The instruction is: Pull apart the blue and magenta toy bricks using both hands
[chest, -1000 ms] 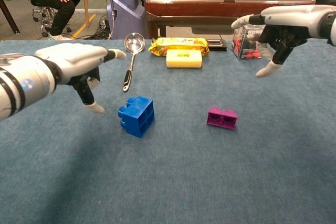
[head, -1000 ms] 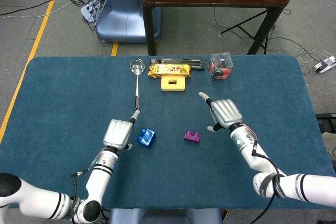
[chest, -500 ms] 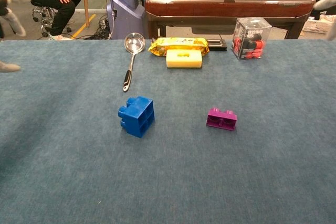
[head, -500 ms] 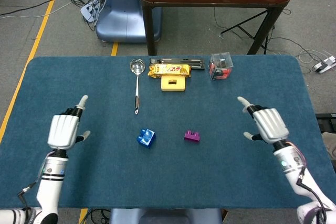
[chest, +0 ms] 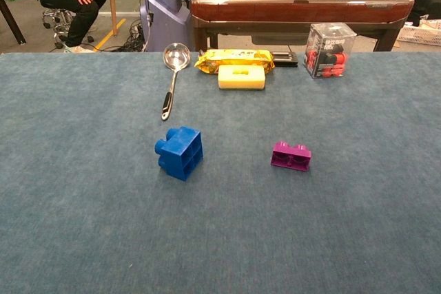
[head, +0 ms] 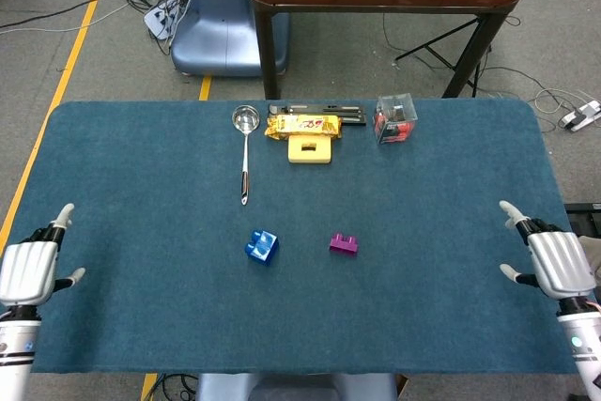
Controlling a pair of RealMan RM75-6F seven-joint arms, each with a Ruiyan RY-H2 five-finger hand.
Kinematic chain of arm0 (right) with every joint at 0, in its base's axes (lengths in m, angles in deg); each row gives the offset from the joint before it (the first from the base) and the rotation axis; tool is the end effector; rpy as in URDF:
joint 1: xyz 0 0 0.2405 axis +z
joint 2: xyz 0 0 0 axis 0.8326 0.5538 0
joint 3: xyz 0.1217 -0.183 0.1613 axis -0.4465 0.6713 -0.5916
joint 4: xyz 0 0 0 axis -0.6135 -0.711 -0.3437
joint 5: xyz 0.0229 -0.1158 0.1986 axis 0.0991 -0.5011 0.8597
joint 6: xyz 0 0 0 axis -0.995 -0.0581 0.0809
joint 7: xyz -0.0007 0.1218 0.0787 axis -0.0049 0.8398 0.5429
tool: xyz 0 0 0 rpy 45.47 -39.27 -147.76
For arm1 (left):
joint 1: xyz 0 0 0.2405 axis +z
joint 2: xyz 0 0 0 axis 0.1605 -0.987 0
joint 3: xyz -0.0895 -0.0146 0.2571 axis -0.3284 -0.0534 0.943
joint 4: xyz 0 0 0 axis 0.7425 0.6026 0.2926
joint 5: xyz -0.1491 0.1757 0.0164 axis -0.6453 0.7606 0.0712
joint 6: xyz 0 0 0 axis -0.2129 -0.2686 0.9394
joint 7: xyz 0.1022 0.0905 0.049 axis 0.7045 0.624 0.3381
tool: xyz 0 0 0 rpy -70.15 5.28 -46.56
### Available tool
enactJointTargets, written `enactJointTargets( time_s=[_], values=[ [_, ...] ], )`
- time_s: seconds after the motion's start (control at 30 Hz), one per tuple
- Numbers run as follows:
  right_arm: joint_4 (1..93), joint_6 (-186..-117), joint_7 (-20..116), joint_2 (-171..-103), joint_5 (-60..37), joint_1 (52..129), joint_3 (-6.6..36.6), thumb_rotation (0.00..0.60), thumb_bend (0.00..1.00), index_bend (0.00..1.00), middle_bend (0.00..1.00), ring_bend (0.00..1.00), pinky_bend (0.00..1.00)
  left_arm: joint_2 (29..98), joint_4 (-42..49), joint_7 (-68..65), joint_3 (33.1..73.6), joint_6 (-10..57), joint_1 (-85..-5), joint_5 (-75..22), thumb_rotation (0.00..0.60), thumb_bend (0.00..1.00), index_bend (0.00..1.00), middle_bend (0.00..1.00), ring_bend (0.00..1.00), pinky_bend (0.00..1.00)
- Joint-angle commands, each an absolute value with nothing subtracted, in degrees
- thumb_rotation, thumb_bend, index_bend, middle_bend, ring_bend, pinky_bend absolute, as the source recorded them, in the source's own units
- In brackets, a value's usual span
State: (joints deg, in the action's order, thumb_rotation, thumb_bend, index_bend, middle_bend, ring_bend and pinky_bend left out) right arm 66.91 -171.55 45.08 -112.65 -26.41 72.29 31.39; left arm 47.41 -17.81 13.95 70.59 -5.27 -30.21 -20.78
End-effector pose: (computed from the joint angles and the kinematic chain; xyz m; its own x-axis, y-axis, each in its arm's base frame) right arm -0.3334 -0.2133 0.1642 0.4868 -0.0806 0.8698 -0.8734 -0.0286 0.4862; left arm -0.3256 0.2274 0.1383 0.6052 0.0033 0.7961 0.7937 0.0755 -0.6036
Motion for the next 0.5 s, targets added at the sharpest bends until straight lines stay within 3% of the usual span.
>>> enactJointTargets(
  time_s=[0.03,0.5],
  values=[
    [66.28,-172.67,45.87,-112.71,-27.15,70.41,31.18,0.600,0.00,0.14,0.35,0.34,0.48,45.41,-18.17,11.80,70.63,-4.99,-27.55,-20.67,0.600,0.00,0.00,0.26,0.35,0.57],
    [66.13,-172.90,47.40,-112.91,-29.67,66.24,29.49,0.600,0.00,0.15,0.35,0.34,0.48,45.68,-16.66,11.72,67.69,-4.86,-21.51,-17.27,0.600,0.00,0.02,0.26,0.35,0.57]
  ],
)
